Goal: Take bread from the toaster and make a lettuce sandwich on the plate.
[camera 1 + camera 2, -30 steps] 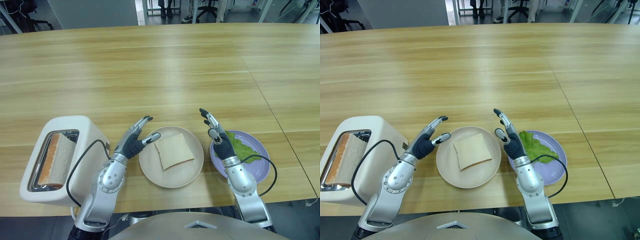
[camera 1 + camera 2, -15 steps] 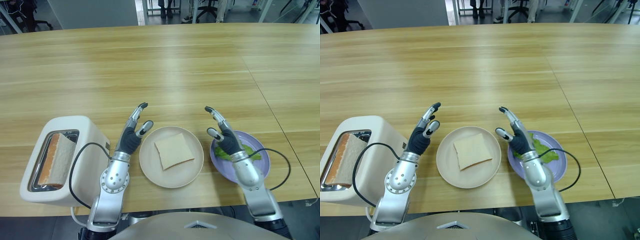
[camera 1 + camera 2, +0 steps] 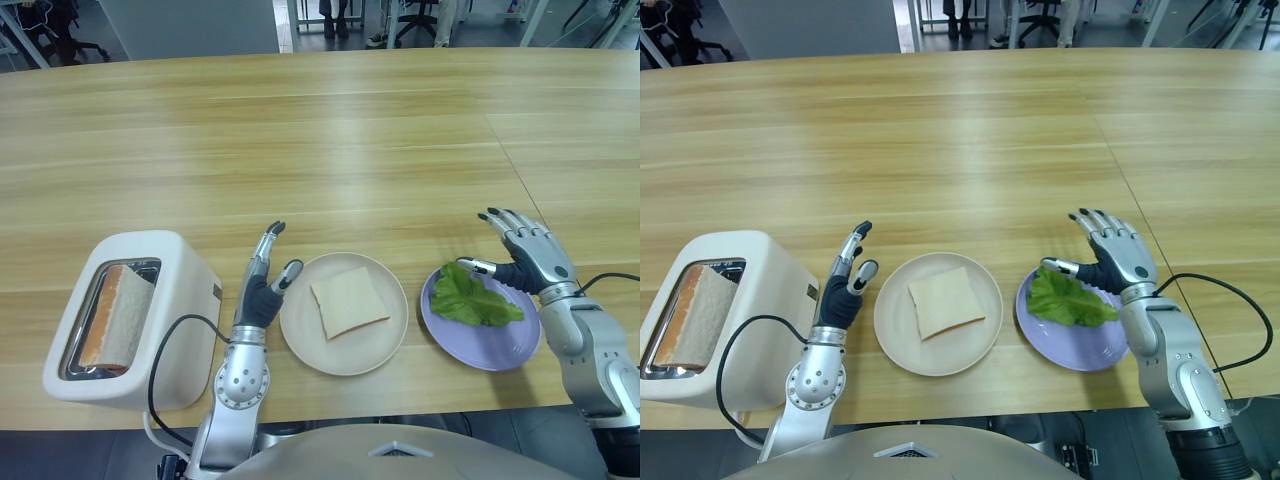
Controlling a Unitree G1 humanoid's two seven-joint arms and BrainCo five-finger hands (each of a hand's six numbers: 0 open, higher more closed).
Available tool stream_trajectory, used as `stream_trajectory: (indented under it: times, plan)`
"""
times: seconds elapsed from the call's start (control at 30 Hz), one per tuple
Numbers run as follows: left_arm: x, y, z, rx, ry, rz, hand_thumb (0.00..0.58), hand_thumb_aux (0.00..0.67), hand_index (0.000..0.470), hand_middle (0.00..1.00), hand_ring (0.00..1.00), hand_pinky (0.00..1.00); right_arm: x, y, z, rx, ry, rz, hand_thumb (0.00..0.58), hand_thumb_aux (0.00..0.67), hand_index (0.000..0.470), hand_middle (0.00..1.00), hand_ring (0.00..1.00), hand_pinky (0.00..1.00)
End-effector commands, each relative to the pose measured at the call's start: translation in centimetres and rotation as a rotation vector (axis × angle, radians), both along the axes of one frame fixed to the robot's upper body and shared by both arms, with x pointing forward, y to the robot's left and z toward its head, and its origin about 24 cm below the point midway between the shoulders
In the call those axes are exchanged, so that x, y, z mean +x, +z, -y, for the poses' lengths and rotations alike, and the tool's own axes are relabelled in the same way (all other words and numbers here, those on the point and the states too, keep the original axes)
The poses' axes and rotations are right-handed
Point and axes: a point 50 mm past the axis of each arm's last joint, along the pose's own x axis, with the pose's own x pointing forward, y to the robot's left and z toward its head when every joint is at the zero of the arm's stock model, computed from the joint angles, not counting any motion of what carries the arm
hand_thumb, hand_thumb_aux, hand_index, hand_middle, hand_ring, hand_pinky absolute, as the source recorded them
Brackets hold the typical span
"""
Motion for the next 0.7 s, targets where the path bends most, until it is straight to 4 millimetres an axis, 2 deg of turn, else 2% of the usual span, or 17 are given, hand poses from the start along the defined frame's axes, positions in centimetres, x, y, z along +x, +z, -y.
stream_trajectory:
  times: [0.03,0.17,0.27,0.53,0.7]
  plan:
    - [-0.6,-0.6,0.2,0.008,0.033,-0.024,0.000,0.000,0.000,0.00,0.00,0.00,0.1,-0.3,0.1,-0.073,-0.009,-0.018,0.000,0.000,0.000,0.00,0.00,0.00]
    - [-1.2,-0.6,0.2,0.006,0.066,-0.024,0.000,0.000,0.000,0.00,0.00,0.00,0.2,0.1,-0.9,-0.134,0.039,0.019,0.000,0.000,0.000,0.00,0.00,0.00]
    - [-1.6,-0.6,0.1,0.008,0.089,-0.022,0.000,0.000,0.000,0.00,0.00,0.00,0.0,-0.3,-1.5,-0.164,0.082,0.004,0.000,0.000,0.000,0.00,0.00,0.00]
    - [-2.3,-0.9,0.2,0.008,0.116,-0.034,0.000,0.000,0.000,0.00,0.00,0.00,-0.1,-2.3,-3.3,-0.009,0.138,-0.017,0.000,0.000,0.000,0.00,0.00,0.00]
    - [-2.4,-0.8,0.0,0.001,0.125,-0.030,0.000,0.000,0.000,0.00,0.00,0.00,-1.3,-4.5,-4.2,-0.072,0.209,-0.066,0.000,0.000,0.000,0.00,0.00,0.00]
